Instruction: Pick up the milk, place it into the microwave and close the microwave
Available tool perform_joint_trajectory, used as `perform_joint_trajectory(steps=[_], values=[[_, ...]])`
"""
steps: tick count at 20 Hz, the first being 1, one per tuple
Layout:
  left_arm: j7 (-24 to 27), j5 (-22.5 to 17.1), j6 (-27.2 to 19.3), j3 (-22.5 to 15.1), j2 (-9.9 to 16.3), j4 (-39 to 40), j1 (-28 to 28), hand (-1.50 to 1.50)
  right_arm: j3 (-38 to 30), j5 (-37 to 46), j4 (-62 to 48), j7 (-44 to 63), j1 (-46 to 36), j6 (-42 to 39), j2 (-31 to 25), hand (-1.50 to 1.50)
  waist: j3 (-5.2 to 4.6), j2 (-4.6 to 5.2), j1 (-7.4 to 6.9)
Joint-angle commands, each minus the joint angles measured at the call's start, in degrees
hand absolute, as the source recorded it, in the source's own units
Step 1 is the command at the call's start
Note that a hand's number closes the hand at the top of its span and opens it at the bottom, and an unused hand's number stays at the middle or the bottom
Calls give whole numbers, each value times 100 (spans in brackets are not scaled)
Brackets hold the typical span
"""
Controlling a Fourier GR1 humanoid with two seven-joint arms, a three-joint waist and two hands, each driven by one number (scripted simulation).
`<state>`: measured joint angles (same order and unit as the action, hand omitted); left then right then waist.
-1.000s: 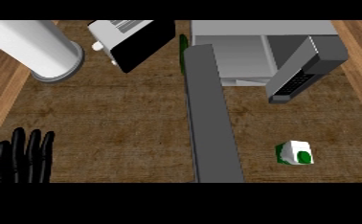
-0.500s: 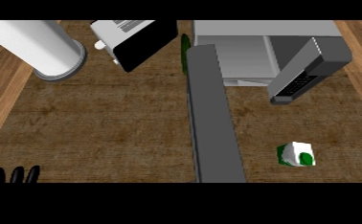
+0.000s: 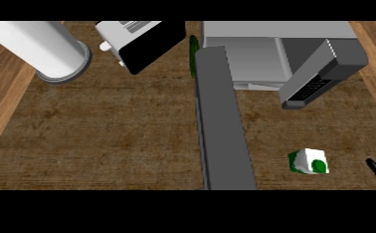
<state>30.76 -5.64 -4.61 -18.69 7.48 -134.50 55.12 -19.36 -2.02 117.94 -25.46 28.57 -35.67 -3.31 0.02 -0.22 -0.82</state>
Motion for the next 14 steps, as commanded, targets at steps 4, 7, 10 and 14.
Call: perform_joint_trajectory(steps=[4,7,10,14], values=[[889,-170,270,197,24,587,325,-150,337,872,-322,-231,-384,260,127,-150,-2,3,21],[526,-358,347,246,217,15,605,-150,304,1512,-1641,-767,-1124,697,-6,-150,4,13,-29],[812,-540,474,576,252,379,397,-150,124,1587,-2220,-1009,-1470,923,-136,-150,2,14,-14],[1179,-763,695,799,323,617,535,-150,-53,1778,-2940,-1452,-1563,1224,-242,-150,1,12,-7]])
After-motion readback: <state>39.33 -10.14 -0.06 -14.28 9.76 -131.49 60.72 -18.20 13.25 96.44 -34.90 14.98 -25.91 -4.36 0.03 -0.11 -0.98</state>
